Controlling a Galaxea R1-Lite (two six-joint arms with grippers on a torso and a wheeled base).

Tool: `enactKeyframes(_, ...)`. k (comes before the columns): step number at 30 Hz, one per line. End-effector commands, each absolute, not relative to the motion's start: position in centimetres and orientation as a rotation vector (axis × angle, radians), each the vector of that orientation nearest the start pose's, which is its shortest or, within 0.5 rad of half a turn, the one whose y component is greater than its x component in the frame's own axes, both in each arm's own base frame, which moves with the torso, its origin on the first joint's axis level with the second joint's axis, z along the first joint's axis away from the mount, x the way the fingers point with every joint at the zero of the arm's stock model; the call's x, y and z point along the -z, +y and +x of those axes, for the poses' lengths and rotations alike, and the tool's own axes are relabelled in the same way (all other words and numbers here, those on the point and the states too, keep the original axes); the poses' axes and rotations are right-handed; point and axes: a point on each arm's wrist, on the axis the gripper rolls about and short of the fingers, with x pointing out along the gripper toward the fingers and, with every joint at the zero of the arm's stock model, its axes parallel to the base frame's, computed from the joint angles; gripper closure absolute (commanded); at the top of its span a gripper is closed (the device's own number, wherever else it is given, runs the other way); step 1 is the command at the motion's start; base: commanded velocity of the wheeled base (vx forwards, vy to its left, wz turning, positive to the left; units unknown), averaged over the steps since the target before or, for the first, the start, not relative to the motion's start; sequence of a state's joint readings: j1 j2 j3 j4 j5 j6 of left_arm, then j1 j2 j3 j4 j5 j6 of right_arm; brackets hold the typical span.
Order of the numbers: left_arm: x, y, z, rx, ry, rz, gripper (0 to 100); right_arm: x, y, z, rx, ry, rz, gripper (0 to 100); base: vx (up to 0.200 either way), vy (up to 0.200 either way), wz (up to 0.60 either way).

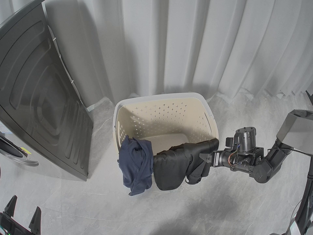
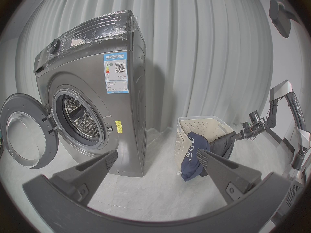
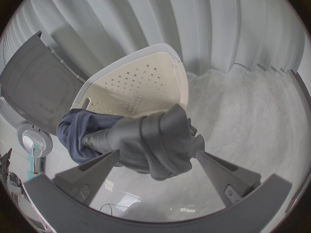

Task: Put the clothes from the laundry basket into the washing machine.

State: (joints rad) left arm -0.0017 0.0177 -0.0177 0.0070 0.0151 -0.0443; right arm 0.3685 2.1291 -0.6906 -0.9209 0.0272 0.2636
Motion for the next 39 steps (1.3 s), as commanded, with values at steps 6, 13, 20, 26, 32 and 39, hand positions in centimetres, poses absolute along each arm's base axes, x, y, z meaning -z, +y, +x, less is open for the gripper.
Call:
enactKeyframes(6,-7.6,0.0,-2.3,-0.014,0.007,-0.044,0,-2.5,12.9,33.6,-0.333,0.51,0.183,100,0.0,0.0,0.0)
enactKeyframes(13,-7.6,0.0,-2.3,-0.014,0.007,-0.044,0,-4.9,13.1,29.5,-0.398,0.464,0.19,100,0.0,0.0,0.0)
enactKeyframes(20,-7.6,0.0,-2.3,-0.014,0.007,-0.044,0,-10.4,12.6,25.9,-0.443,0.307,0.223,100,0.0,0.0,0.0)
enactKeyframes(26,-7.6,0.0,-2.3,-0.014,0.007,-0.044,0,-15.5,11.5,23.2,-0.443,0.13,0.254,100,0.0,0.0,0.0)
enactKeyframes(32,-7.6,0.0,-2.3,-0.014,0.009,-0.043,0,-18.8,12.2,20.6,-0.529,0.031,0.252,100,0.0,0.0,0.0)
enactKeyframes(39,-7.6,0.0,-2.3,-0.014,0.007,-0.041,0,-21.4,12.0,17.8,-0.601,-0.044,0.266,100,0.0,0.0,0.0)
